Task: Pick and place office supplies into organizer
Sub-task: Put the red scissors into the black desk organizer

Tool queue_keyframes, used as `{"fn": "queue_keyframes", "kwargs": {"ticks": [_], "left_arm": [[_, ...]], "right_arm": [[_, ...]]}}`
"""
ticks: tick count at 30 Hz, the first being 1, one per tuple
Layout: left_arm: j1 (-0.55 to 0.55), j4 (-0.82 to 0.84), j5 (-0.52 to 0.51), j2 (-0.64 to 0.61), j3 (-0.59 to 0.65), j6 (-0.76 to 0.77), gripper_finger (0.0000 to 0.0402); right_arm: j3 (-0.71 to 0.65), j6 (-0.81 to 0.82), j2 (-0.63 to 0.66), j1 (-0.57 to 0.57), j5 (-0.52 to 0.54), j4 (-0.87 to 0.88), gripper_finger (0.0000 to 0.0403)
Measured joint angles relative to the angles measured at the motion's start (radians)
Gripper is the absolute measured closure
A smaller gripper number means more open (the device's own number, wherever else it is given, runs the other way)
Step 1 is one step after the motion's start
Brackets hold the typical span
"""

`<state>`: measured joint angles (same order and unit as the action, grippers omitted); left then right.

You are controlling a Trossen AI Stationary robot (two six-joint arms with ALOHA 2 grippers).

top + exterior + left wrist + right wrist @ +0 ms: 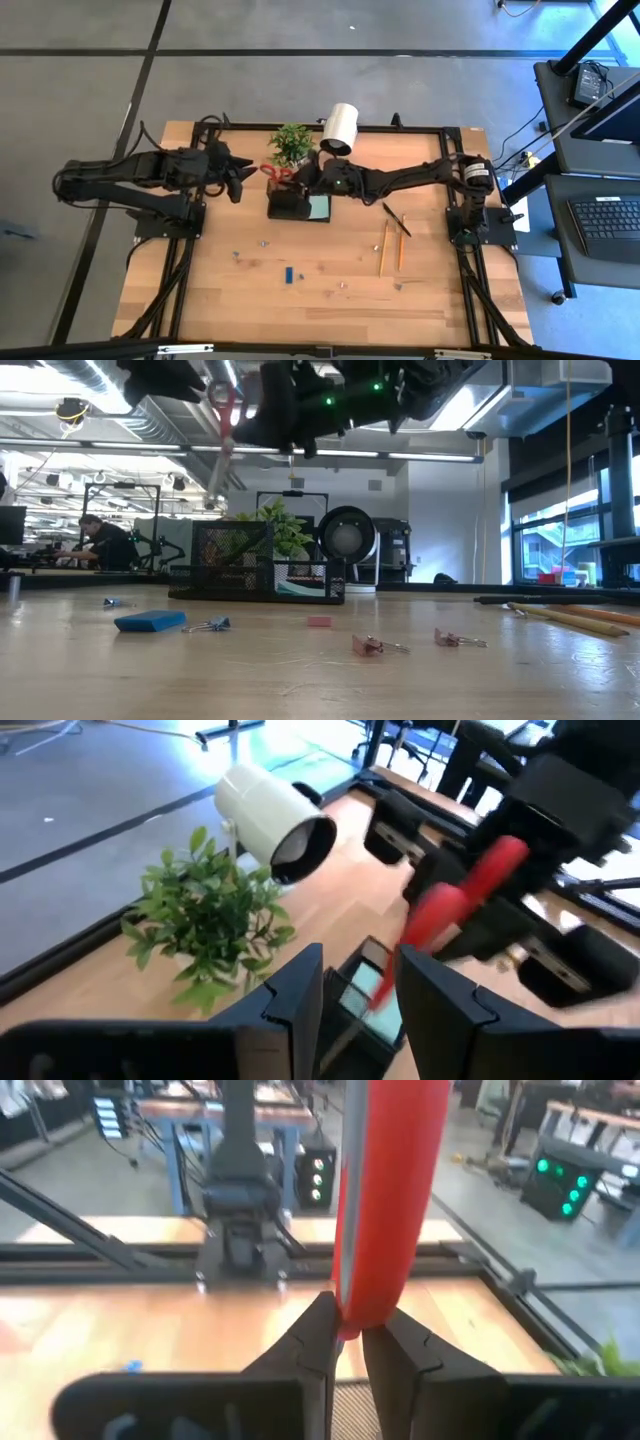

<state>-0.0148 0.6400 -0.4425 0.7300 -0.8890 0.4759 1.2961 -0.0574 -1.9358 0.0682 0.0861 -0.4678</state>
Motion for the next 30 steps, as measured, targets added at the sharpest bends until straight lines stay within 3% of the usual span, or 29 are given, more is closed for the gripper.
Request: {"fn": "queue_keyframes", "kwargs": {"ticks": [7,30], "left_arm": [[0.000,0.023,0.045,-0.049,0.000,0.011,0.0282],[0.000,0.027,0.044,-0.053,0.000,-0.002,0.0281]], "right_arm": [[0.000,0.001,0.000,0.037,0.002,0.045,0.0359],[-0.001,0.054,-0.087,0.062,-0.047,0.132,0.0359]]}}
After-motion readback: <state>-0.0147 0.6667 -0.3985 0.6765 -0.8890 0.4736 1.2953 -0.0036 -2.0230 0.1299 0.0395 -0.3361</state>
